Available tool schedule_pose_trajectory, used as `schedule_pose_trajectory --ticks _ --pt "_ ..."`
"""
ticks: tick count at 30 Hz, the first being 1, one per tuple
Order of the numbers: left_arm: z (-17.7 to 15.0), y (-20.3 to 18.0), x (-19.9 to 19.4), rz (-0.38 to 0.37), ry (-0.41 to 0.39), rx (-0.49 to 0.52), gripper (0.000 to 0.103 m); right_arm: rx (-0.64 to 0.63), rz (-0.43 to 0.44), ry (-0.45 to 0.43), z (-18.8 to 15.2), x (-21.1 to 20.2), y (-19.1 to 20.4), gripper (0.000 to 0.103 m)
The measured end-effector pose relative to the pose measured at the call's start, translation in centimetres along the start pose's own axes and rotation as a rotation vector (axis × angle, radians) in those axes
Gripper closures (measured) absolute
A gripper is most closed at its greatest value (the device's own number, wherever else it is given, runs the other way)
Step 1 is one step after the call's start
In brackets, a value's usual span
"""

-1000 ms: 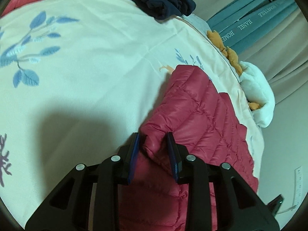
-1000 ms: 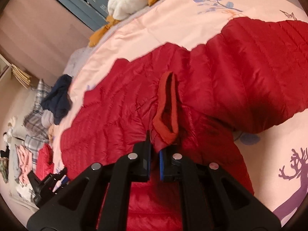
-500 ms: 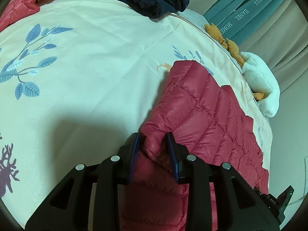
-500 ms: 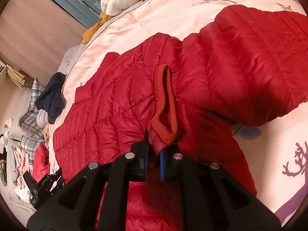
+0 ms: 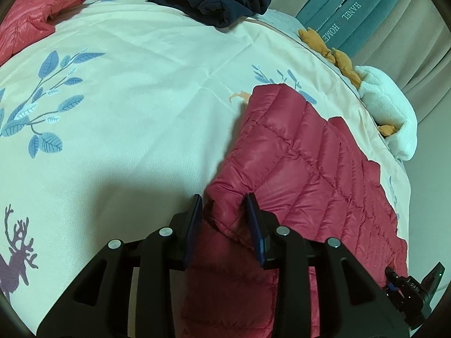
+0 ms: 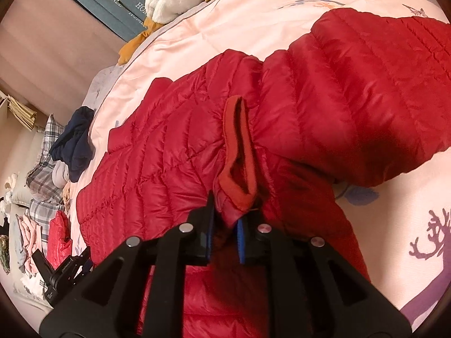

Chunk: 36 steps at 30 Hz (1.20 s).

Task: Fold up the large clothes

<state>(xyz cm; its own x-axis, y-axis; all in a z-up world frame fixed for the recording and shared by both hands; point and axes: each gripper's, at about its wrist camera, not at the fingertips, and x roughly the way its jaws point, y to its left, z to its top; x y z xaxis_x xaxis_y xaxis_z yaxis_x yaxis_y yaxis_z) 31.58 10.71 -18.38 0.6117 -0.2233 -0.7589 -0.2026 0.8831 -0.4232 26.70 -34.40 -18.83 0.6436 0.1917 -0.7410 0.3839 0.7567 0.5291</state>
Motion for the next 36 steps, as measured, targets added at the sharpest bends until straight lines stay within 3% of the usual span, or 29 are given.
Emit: schedule_pose_trajectory --ticks 15,22,23,26,27,33,36 --pt "0.0 -0.9 -0.8 0.082 -0.013 0.06 0.061 -0.07 -0.096 -0.023 0.3 -1.6 0.5 0.074" --pt "0.1 -3.5 -5.1 0.14 -0.146 0.233 0.061 -0.138 -0.178 -0.146 0.9 -4.8 1.3 0.068" --pt "0.2 -4.1 -5.4 0.139 -0.157 0.256 0.06 -0.156 -0.175 -0.16 0.9 -5.2 1.6 0.067" --pt "-0.2 -6.0 -6.1 0.112 -0.197 0.307 0.04 -0.254 -0.171 -0.181 0.5 -5.7 3.5 0.063" --pt "-0.4 -6.6 -6.1 0.097 -0.2 0.318 0.04 -0.296 -0.173 -0.182 0.3 -5.6 4.4 0.062" --pt "-2.1 -10.2 -3.5 0.065 -0.144 0.415 0.04 -0.491 -0.156 -0.163 -1.7 -3.6 8.6 0.054" --pt "-3.1 -11.6 -1.7 0.064 -0.101 0.474 0.04 -0.529 -0.153 -0.136 -2.3 -2.1 9.5 0.052"
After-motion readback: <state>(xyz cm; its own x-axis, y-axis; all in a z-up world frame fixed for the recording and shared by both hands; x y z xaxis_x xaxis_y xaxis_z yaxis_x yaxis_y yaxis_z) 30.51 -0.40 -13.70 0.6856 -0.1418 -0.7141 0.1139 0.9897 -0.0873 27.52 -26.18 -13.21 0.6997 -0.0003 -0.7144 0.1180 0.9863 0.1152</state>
